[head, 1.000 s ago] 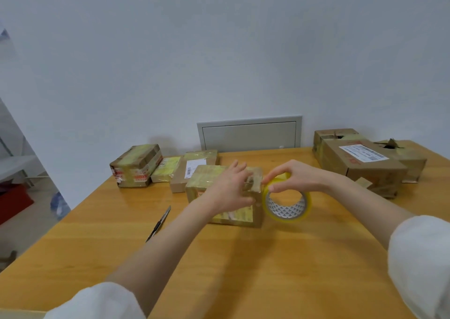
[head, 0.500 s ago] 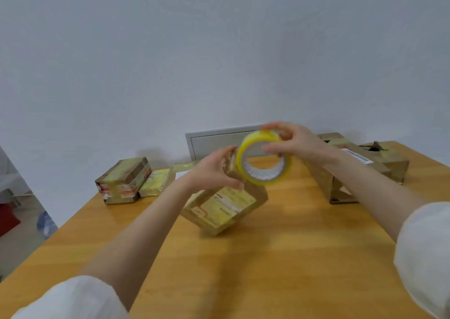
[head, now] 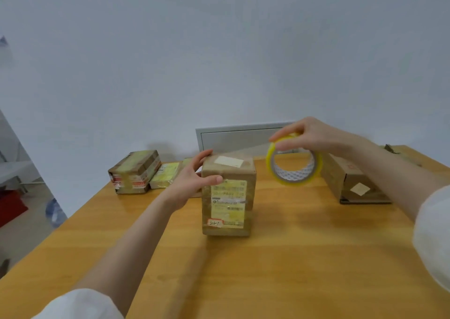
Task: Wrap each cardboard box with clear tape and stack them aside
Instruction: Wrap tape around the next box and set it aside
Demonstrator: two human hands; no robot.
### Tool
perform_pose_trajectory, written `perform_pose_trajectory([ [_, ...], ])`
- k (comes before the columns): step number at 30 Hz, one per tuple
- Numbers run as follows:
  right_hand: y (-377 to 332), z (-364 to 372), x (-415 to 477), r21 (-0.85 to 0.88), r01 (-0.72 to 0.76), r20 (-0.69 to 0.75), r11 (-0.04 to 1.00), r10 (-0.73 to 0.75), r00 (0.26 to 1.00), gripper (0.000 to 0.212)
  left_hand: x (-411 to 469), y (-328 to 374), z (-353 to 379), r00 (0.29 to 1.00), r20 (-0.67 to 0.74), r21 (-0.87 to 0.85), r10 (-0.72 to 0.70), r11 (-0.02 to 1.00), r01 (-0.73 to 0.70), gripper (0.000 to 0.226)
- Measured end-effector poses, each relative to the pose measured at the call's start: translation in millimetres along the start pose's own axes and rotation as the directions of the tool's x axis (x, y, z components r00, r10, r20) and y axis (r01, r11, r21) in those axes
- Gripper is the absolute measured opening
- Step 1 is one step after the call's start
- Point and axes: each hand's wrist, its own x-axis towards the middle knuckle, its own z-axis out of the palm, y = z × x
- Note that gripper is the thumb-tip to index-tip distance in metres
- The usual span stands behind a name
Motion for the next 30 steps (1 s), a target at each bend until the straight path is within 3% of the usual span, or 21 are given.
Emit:
perform_pose_trajectory([
  [13,22,33,-2,0.027,-0.066,0.112,0.997,0.062,0.992,0.025,-4,-8,-11,1.0,-0.011,0.004,-0.009,1.0,0.009,0.096],
  [17,24,52,4,0.008,-0.06,0.128,0.998,0.059,0.99,0.023,-12,-1,-11,1.0,0.019,0.149,-0.022,0.989,0.019,0.087],
  [19,26,59,7,0.0,-0.044,0.117,0.999,0.043,0.992,0.024,-15,10,-9,0.999,-0.01,0.458,0.034,0.889,-0.025,0.079],
  [20,26,62,8,0.007,-0.034,0.11,0.999,0.033,0.993,0.025,-16,17,-5,0.996,-0.021,0.664,0.085,0.746,-0.05,0.072],
  [21,25,65,9,0.017,-0.022,0.104,1.0,0.02,0.994,0.025,-16,24,2,0.989,0.0,0.84,0.145,0.537,-0.078,0.067],
  [22,24,67,10,0.023,-0.012,0.098,1.0,0.01,0.995,0.026,-17,29,12,0.982,0.044,0.933,0.181,0.344,-0.105,0.065],
  [23,23,69,11,0.022,-0.002,0.091,1.0,0.0,0.996,0.026,-18,33,25,0.977,0.082,0.963,0.195,0.239,-0.129,0.066],
  [26,22,70,12,-0.014,0.019,0.076,1.0,-0.018,0.997,0.026,-17,32,60,0.96,0.144,0.968,0.242,0.169,-0.188,0.069],
  [30,25,71,10,0.002,0.021,0.075,1.0,-0.021,0.997,0.022,-13,29,60,0.955,0.158,0.961,0.253,0.185,-0.208,0.069],
])
